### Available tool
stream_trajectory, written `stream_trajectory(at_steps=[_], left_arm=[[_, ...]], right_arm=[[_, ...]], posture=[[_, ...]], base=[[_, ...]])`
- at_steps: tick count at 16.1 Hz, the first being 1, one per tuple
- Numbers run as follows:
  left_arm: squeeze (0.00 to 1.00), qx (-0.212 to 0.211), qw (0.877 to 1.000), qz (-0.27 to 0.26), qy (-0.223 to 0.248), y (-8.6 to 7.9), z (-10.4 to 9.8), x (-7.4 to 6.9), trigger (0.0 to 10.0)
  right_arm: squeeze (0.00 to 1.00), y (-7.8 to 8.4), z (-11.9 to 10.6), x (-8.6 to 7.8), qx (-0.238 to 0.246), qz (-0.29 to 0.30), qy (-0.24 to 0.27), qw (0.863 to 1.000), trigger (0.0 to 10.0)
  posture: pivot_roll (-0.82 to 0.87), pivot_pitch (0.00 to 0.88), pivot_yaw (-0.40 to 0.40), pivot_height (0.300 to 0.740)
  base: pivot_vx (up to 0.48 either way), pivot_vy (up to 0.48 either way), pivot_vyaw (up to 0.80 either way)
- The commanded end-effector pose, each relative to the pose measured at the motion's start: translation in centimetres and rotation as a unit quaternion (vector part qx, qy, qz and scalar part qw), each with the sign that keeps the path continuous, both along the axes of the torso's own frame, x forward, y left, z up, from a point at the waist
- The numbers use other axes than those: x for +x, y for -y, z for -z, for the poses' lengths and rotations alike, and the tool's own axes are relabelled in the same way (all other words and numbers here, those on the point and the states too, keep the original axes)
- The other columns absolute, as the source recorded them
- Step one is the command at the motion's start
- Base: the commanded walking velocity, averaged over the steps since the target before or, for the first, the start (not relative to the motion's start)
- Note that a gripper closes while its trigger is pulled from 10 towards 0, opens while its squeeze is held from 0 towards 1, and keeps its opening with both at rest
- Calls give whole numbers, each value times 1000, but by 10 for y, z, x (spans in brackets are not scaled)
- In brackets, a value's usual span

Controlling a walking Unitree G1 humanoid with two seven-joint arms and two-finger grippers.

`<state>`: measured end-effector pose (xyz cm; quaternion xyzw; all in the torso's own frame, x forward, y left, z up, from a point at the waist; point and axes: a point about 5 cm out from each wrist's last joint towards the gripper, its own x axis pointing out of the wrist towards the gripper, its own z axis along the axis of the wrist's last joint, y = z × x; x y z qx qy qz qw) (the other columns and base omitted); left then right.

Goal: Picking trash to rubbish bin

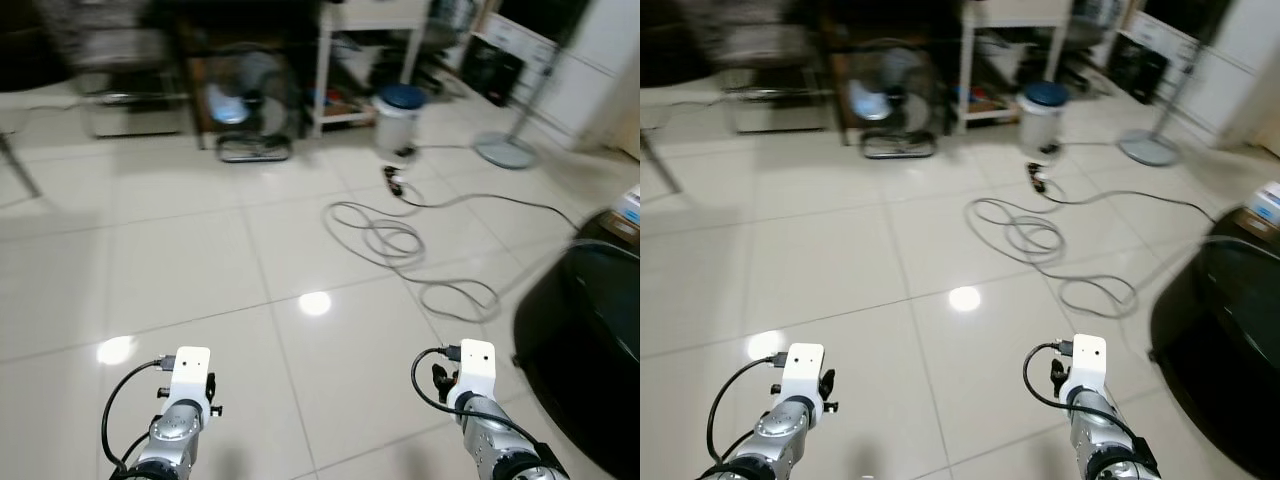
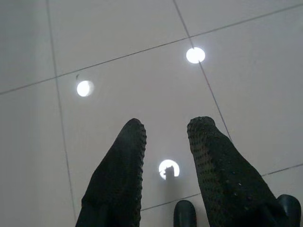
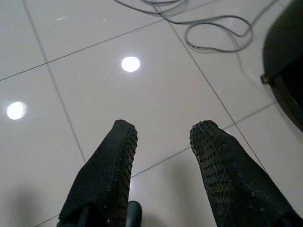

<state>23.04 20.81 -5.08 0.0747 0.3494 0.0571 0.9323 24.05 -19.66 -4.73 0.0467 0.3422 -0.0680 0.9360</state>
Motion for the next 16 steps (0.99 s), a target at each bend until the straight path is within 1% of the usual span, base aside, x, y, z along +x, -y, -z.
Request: stream_trajectory(at_steps=[1, 6, 10, 12, 16], left_arm=[[0, -2, 1000, -4, -5, 1, 1, -1, 10000], [0, -3, 1000, -3, -4, 2, 1, -1, 10000], [0, -1, 1000, -1, -6, 0, 1, -1, 10000], [0, 0, 1000, 1, -5, 0, 0, 1, 10000], [0, -2, 1000, 4, -7, 2, 1, 0, 10000]], right_arm=[[0, 4, 0, -1, -3, 5, -1, 1000, 10000], [0, 1, 0, 0, -2, 1, 1, 1000, 10000], [0, -3, 2, -2, 3, 2, 0, 1000, 10000], [0, -2, 3, -4, 4, 5, -2, 1000, 10000], [0, -1, 3, -5, 5, 7, -3, 1000, 10000]], posture=[[49, 0, -82, 740], [47, 0, -81, 740], [42, 0, -67, 740], [40, 0, -65, 740], [40, 0, -65, 740]], base=[[0, 0, 800], [0, 0, 800], [0, 0, 800], [0, 0, 800], [0, 0, 800]])
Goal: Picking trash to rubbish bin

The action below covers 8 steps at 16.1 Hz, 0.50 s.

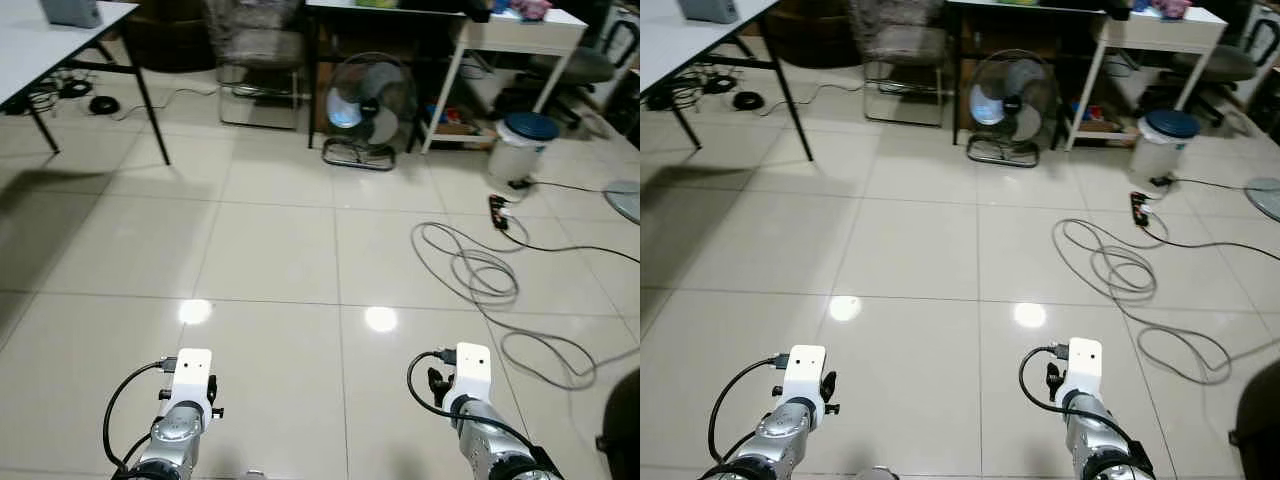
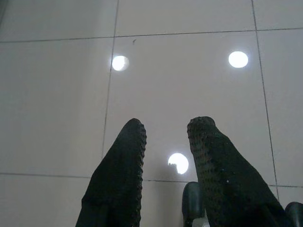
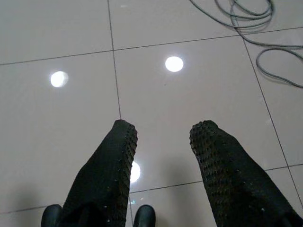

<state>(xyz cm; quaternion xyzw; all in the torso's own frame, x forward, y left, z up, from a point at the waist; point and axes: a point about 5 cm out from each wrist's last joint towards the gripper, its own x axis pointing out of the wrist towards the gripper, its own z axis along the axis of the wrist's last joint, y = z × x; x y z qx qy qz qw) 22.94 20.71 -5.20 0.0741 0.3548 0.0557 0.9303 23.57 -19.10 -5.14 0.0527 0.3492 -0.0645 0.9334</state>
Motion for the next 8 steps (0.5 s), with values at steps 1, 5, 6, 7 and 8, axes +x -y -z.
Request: stream_trajectory(at_steps=[1, 5, 6, 7, 8], left_arm=[[0, 0, 1000, 4, -3, 1, 1, 0, 10000], [0, 2, 1000, 4, -11, 1, 3, -3, 10000], [0, 2, 1000, 3, -12, 1, 3, -3, 10000], [0, 3, 1000, 4, -13, 1, 3, -4, 10000], [0, 3, 1000, 5, -14, 1, 3, -4, 10000]], right_arm=[[0, 5, -1, 0, -3, 9, 4, 1000, 10000], [0, 4, -1, 0, -2, 6, 4, 1000, 10000], [0, 4, -1, 0, -2, 5, 4, 1000, 10000], [0, 4, -1, 1, -2, 5, 5, 1000, 10000], [0, 4, -1, 1, -2, 4, 5, 1000, 10000]], posture=[[41, 0, -65, 740], [45, 0, -68, 740], [45, 0, -68, 740], [45, 0, -68, 740], [46, 0, -69, 740]], base=[[0, 0, 800], [0, 73, 800], [0, 480, 800], [0, 480, 800], [0, 480, 800]])
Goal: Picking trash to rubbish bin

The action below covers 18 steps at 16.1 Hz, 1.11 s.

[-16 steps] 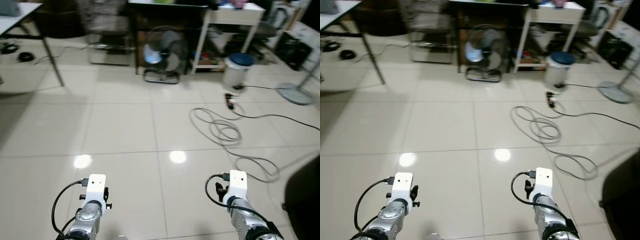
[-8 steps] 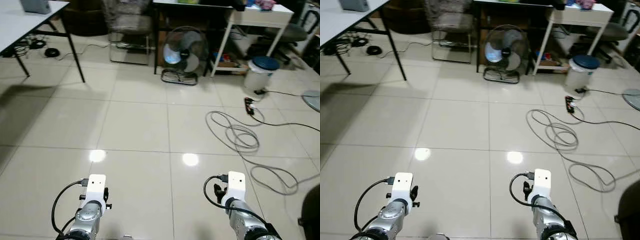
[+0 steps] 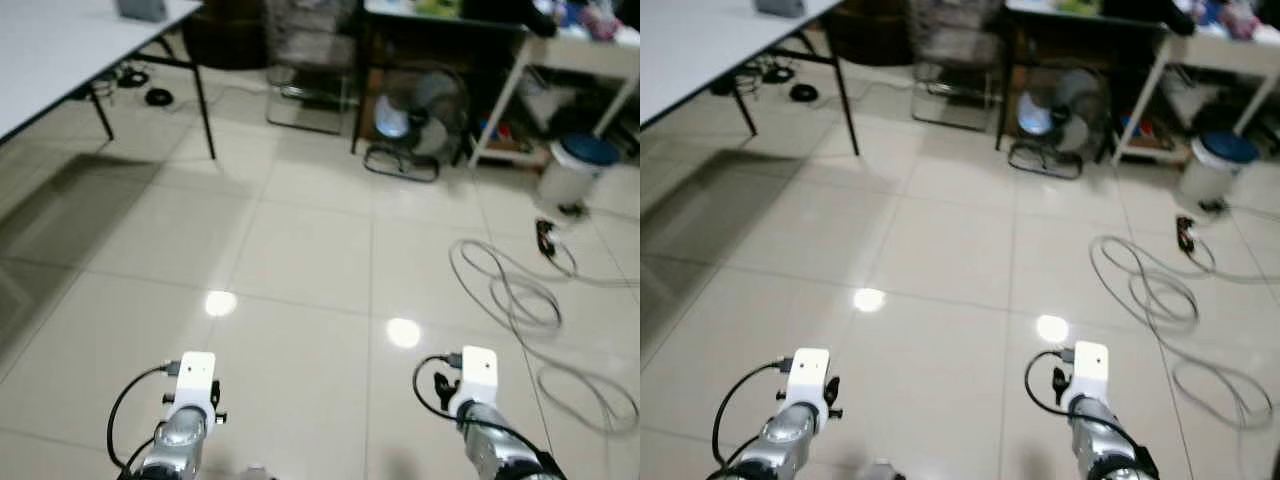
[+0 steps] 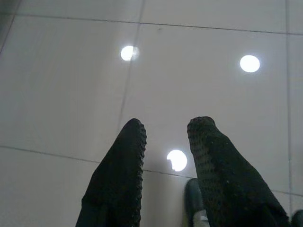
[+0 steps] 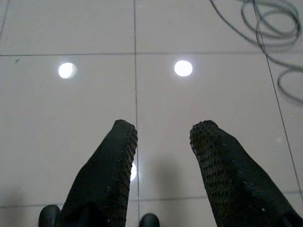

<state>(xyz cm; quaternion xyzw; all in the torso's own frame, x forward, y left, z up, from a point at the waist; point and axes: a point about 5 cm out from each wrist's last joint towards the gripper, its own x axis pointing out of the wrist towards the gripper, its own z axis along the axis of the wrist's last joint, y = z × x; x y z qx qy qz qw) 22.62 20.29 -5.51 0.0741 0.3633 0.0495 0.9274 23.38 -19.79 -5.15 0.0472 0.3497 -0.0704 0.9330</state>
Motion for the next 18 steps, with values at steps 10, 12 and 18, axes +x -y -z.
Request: stream_trajectory(at_steps=[10, 12, 18], left_arm=[[0, 11, 1000, 9, -5, -3, 1, -1, 10000], [0, 11, 1000, 10, -5, -3, 0, -1, 10000], [0, 7, 1000, 11, -3, -1, 0, 0, 10000]], right_arm=[[0, -5, -1, 2, 7, -3, 5, 1000, 10000], [0, -4, -1, 2, 8, -1, 6, 1000, 10000], [0, -3, -1, 1, 8, 3, 5, 1000, 10000]], posture=[[49, 0, -67, 740], [48, 0, -67, 740], [45, 0, -64, 740]], base=[[0, 25, 800], [0, 0, 800], [0, 0, 800]])
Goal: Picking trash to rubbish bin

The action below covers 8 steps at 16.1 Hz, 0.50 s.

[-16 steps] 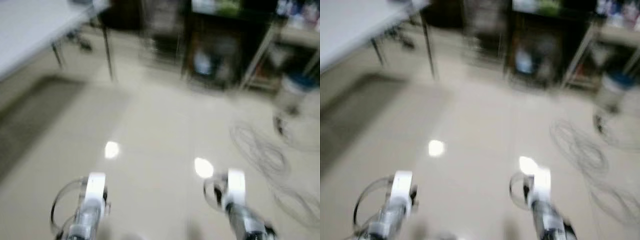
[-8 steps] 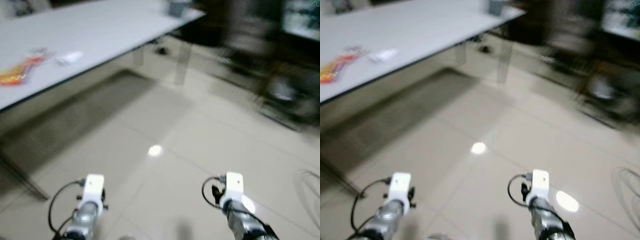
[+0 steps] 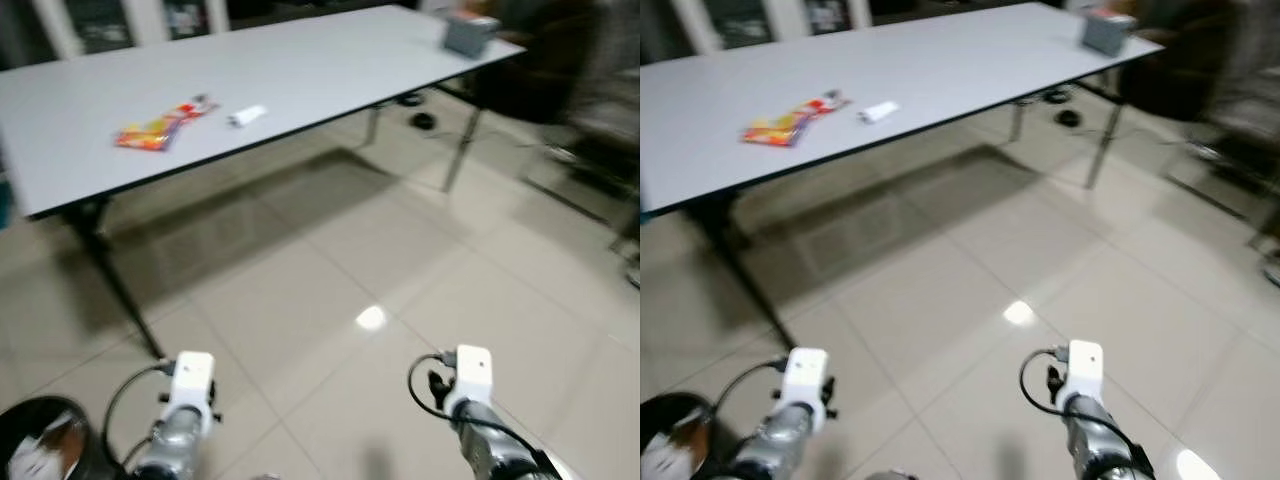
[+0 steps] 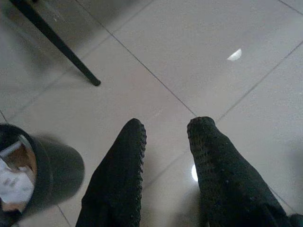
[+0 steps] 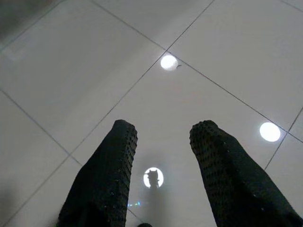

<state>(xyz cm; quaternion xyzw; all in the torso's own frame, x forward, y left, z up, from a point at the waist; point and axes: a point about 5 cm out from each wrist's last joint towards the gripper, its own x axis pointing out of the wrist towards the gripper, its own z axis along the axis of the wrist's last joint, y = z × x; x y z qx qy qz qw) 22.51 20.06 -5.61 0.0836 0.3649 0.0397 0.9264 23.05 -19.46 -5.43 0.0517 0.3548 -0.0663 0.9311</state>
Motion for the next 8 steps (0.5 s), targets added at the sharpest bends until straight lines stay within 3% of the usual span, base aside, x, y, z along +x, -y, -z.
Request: stream_trajectory(at_steps=[1, 8], left_arm=[[0, 1, 1000, -2, 1, -3, -1, 1, 10000], [0, -5, 1000, -3, 2, -2, -1, 0, 10000]], right_arm=[[0, 0, -3, 5, 2, 5, 10, 1000, 10000], [0, -1, -3, 4, 3, 3, 9, 1000, 10000]], posture=[[46, 0, -64, 740], [47, 0, -66, 740]], base=[[0, 0, 800], [0, 0, 800]])
